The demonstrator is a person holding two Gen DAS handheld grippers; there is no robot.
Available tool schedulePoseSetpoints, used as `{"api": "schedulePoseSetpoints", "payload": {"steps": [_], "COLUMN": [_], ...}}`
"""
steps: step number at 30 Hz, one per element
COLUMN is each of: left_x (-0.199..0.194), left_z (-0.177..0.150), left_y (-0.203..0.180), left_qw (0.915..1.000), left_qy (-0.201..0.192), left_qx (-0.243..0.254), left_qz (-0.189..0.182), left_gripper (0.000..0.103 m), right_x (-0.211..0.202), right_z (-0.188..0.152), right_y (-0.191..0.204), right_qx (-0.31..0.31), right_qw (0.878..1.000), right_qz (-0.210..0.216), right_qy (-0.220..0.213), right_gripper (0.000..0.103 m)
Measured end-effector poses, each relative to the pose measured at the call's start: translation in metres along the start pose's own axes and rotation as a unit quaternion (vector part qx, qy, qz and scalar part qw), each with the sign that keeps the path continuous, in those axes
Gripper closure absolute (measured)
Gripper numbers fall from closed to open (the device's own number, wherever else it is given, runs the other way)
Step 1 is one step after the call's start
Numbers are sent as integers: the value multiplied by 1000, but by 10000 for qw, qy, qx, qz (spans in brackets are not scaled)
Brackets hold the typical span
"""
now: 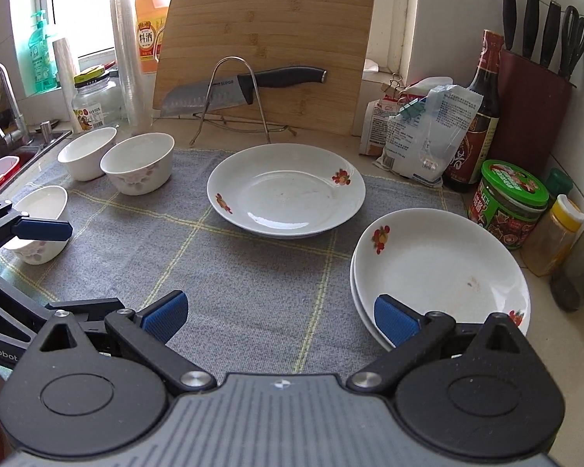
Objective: Organize plates and bowls
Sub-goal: 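Move the right tool to the flower-print plate on the towel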
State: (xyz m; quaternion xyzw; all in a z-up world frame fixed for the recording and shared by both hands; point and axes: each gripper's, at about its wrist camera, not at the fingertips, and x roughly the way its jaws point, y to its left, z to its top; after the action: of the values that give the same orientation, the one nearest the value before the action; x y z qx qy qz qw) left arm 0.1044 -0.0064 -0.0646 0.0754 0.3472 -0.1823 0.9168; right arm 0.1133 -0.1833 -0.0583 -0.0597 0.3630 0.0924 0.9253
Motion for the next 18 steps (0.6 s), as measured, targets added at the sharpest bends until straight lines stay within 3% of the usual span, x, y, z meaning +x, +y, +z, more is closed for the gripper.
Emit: {"api": "schedulePoseSetpoints", "payload": {"steps": [7, 18], "left_x": [6, 52], "left_z": [-9, 26], "left_y": [4, -11], "left_qw": [9997, 9981], "left_qy": [132, 460], "left_qx": [-181, -278], "left_qz": [-48, 298], "left_gripper": [1, 1], "right_x": [14, 55], "right_z": [5, 43], "right_y": [5, -44], "right_qx": [-121, -289], "right_qw": [9997, 9972], "right_qz": [188, 672], "right_qy": [124, 135], "right_gripper": [0, 0]}}
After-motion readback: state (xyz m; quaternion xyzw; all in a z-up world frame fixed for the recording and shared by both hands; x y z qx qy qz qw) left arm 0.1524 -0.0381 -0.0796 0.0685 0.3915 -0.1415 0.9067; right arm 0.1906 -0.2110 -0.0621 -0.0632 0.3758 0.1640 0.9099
